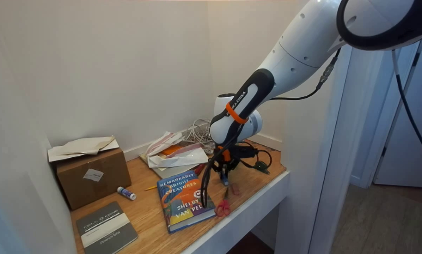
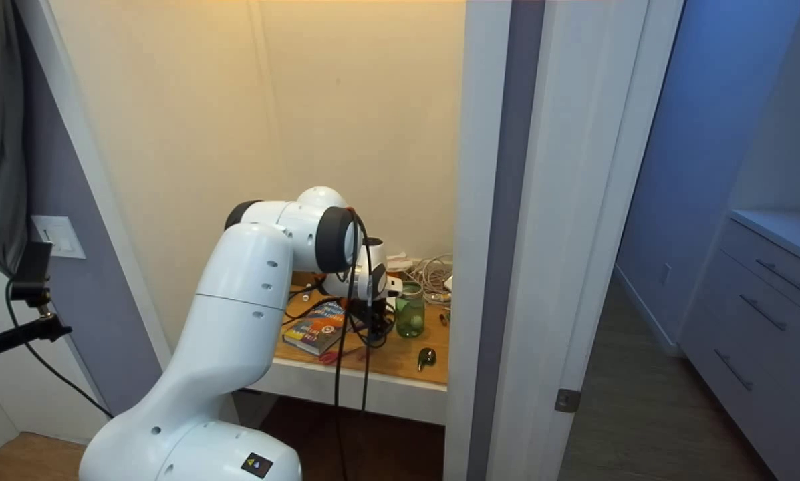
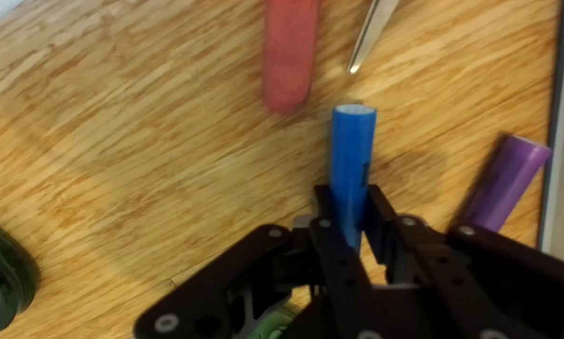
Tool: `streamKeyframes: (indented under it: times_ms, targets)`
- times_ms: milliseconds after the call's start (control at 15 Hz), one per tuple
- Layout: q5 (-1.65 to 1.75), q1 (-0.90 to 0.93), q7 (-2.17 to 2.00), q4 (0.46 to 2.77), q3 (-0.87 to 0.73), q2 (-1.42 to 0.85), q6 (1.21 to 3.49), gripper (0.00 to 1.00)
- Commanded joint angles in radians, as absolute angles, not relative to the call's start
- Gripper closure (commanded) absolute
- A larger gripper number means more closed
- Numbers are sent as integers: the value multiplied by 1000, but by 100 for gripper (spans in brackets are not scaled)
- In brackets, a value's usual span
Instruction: Put the blue marker on the green bottle
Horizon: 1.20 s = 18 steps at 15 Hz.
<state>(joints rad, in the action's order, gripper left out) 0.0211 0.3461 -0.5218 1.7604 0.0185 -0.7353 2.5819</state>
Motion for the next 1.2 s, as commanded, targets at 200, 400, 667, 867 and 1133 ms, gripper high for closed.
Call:
streamKeyframes:
  times_ms: [200, 400, 667, 867, 1133]
  targets:
    - [-23, 347, -524, 1777, 27, -606, 2474, 95]
    - [-35, 330, -488, 1768, 60, -559, 2428, 95]
    - [-13, 334, -478, 1749, 65, -509, 2364, 95]
    - [10, 332, -480, 1732, 55, -472, 2318, 95]
    - [37, 314, -469, 1688, 39, -461, 2267, 95]
